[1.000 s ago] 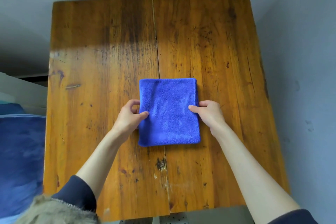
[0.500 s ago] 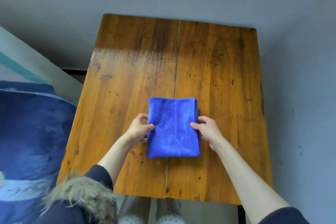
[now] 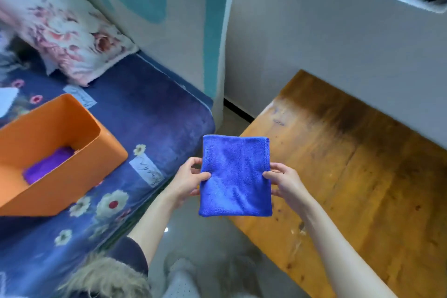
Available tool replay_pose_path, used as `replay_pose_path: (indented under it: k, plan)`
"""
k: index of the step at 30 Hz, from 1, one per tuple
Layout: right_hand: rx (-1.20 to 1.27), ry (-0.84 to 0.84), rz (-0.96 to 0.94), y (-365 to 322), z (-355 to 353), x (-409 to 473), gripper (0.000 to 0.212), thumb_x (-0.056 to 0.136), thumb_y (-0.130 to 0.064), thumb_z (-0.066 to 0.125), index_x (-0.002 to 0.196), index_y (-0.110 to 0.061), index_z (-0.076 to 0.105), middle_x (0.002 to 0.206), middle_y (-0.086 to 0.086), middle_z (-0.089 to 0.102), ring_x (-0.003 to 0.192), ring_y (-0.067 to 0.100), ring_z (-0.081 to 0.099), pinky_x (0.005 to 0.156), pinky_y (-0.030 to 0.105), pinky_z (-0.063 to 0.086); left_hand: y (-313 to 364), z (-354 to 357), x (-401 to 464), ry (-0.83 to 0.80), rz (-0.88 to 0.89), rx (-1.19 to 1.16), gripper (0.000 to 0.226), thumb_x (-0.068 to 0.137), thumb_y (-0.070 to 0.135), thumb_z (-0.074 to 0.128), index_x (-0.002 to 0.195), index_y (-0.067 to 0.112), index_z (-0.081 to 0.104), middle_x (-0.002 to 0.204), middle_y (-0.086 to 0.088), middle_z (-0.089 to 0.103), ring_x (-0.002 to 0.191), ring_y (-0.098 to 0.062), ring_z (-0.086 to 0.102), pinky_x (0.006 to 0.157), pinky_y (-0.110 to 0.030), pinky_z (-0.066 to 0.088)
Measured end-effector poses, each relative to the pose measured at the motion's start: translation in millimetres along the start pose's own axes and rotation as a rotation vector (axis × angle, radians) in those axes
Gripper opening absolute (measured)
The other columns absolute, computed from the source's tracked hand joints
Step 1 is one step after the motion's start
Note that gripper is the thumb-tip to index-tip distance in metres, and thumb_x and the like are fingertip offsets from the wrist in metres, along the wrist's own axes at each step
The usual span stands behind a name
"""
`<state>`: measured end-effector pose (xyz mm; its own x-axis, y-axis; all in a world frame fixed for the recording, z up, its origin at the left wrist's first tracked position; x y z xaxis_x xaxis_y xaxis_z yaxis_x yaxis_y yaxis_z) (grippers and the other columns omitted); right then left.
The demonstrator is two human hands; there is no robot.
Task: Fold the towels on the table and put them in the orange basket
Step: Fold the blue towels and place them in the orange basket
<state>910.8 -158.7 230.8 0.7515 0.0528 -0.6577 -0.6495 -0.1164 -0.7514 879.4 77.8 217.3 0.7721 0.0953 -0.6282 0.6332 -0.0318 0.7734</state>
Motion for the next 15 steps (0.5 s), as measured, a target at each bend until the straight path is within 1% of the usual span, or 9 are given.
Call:
replay_pose_path:
  k: [3, 6, 8, 10, 11, 13, 15]
  plan:
    - [-0.077, -0.099, -0.031, -20.6, 76.1, 0.2, 0.024, 0.087, 0.002, 0.052, 0.106, -0.009, 0.06, 0.096, 0.006, 0.067, 0.076, 0.014, 0.062, 0.062, 0.027, 0.05, -14.6, -70.9, -14.0, 0.106, 0.018, -0.112, 0.026, 0.087, 0.004, 0.059, 0.095, 0.027, 0.05, 0.098, -0.004, 0.058, 0.077, -0.011, 0.061, 0.056, -0.024, 0.05]
    - [-0.143, -0.175, -0.036, -31.3, 157.1, 3.1, 0.024, 0.086, 0.003, 0.05, 0.102, -0.01, 0.061, 0.086, 0.003, 0.068, 0.068, 0.012, 0.063, 0.062, 0.027, 0.05, -30.5, -143.4, -27.2, 0.222, 0.023, -0.183, 0.026, 0.086, 0.002, 0.059, 0.1, 0.021, 0.05, 0.098, -0.006, 0.057, 0.076, -0.014, 0.06, 0.055, -0.026, 0.05]
    - [-0.192, -0.222, -0.03, -33.6, 211.6, 5.6, 0.026, 0.085, 0.003, 0.048, 0.103, -0.009, 0.062, 0.081, 0.003, 0.067, 0.062, 0.012, 0.062, 0.056, 0.025, 0.048, -42.3, -191.3, -35.9, 0.297, 0.036, -0.2, 0.026, 0.086, 0.001, 0.059, 0.102, 0.018, 0.049, 0.099, -0.006, 0.056, 0.076, -0.013, 0.058, 0.05, -0.022, 0.049]
    - [-0.241, -0.273, -0.018, -33.6, 262.5, 8.1, 0.027, 0.084, 0.003, 0.048, 0.105, -0.008, 0.062, 0.08, 0.005, 0.067, 0.058, 0.013, 0.061, 0.048, 0.022, 0.044, -56.2, -234.4, -44.5, 0.349, 0.039, -0.232, 0.026, 0.086, 0.001, 0.059, 0.101, 0.02, 0.049, 0.099, -0.004, 0.055, 0.077, -0.013, 0.058, 0.052, -0.023, 0.048]
    - [-0.263, -0.299, -0.009, -33.1, 287.0, 10.2, 0.027, 0.084, 0.003, 0.048, 0.105, -0.008, 0.062, 0.082, 0.007, 0.067, 0.061, 0.015, 0.062, 0.049, 0.022, 0.045, -62.7, -254.2, -49.0, 0.372, 0.039, -0.248, 0.026, 0.086, 0.002, 0.059, 0.098, 0.023, 0.049, 0.098, -0.003, 0.055, 0.076, -0.013, 0.057, 0.054, -0.022, 0.048]
    - [-0.305, -0.34, 0.003, -32.8, 331.1, 15.8, 0.029, 0.083, 0.004, 0.049, 0.107, -0.006, 0.062, 0.088, 0.011, 0.068, 0.07, 0.021, 0.063, 0.056, 0.027, 0.048, -76.4, -289.7, -55.9, 0.424, 0.038, -0.275, 0.027, 0.087, 0.003, 0.059, 0.092, 0.027, 0.048, 0.098, -0.001, 0.055, 0.076, -0.011, 0.056, 0.056, -0.021, 0.046]
    - [-0.356, -0.365, 0.002, -35.5, 369.5, 20.2, 0.03, 0.082, 0.004, 0.049, 0.106, -0.005, 0.062, 0.089, 0.013, 0.067, 0.073, 0.023, 0.062, 0.061, 0.029, 0.048, -86.6, -318.8, -59.2, 0.462, 0.014, -0.305, 0.026, 0.087, 0.004, 0.059, 0.092, 0.027, 0.049, 0.099, -0.001, 0.056, 0.075, -0.009, 0.057, 0.056, -0.021, 0.045]
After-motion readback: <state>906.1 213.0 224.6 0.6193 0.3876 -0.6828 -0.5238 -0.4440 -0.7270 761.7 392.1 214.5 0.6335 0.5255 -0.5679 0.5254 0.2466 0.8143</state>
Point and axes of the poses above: each hand's wrist, its own x-axis towards the middle knuckle, its own z-axis out of the palm, y = z × x, the point moved 3 cm from there along x, towards the middle knuckle
